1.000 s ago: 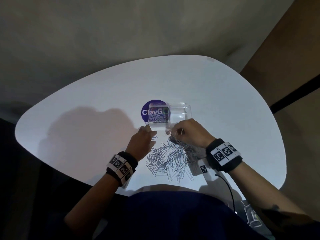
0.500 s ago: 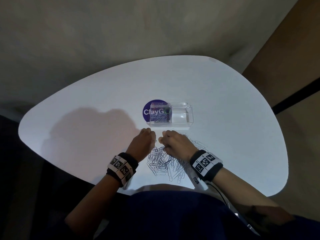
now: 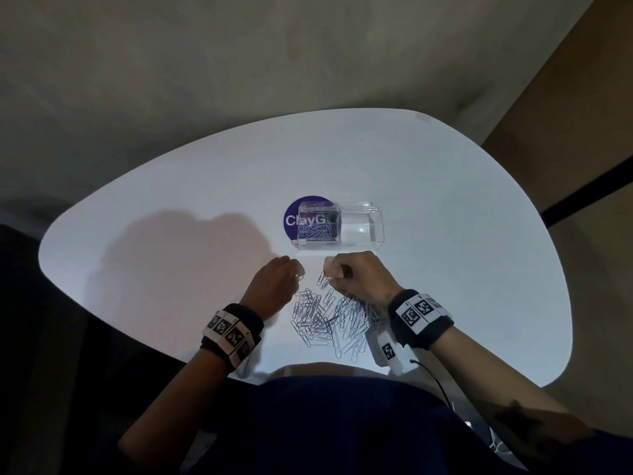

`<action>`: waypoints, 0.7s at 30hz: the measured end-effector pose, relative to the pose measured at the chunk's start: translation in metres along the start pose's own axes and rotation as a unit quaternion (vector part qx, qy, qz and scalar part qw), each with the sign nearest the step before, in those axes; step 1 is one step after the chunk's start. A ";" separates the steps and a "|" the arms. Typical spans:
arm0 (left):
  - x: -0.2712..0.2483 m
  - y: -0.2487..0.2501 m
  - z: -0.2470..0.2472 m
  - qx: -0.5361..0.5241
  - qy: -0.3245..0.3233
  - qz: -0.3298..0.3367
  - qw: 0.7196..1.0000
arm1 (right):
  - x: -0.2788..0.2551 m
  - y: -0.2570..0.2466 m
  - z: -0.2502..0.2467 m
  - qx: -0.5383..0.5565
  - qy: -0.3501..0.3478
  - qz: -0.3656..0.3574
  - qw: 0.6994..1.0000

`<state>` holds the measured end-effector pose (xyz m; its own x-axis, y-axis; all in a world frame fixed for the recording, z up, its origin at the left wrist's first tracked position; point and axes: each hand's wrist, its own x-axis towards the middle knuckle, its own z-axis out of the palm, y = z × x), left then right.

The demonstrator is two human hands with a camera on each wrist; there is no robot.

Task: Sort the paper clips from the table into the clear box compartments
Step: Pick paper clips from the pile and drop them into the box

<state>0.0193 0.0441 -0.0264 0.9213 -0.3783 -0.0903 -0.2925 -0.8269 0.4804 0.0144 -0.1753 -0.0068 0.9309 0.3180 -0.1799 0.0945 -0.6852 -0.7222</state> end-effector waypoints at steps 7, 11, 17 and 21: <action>0.003 0.006 -0.013 -0.235 -0.038 -0.101 0.966 | 0.001 0.000 -0.009 0.106 -0.004 0.032 0.994; 0.004 0.003 -0.013 -0.359 -0.080 -0.161 0.916 | 0.005 0.000 -0.008 0.151 -0.018 0.054 0.987; -0.001 0.016 -0.023 -0.365 -0.137 -0.148 0.909 | 0.007 -0.006 -0.003 0.259 -0.053 0.147 0.953; -0.010 0.018 -0.015 -0.094 -0.158 -0.039 0.982 | 0.010 0.002 0.005 0.160 -0.063 0.080 0.982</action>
<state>0.0088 0.0388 -0.0038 0.8054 -0.4508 -0.3849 -0.1431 -0.7780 0.6117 0.0222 -0.1701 -0.0130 0.8720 0.3159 -0.3740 -0.1833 -0.4978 -0.8477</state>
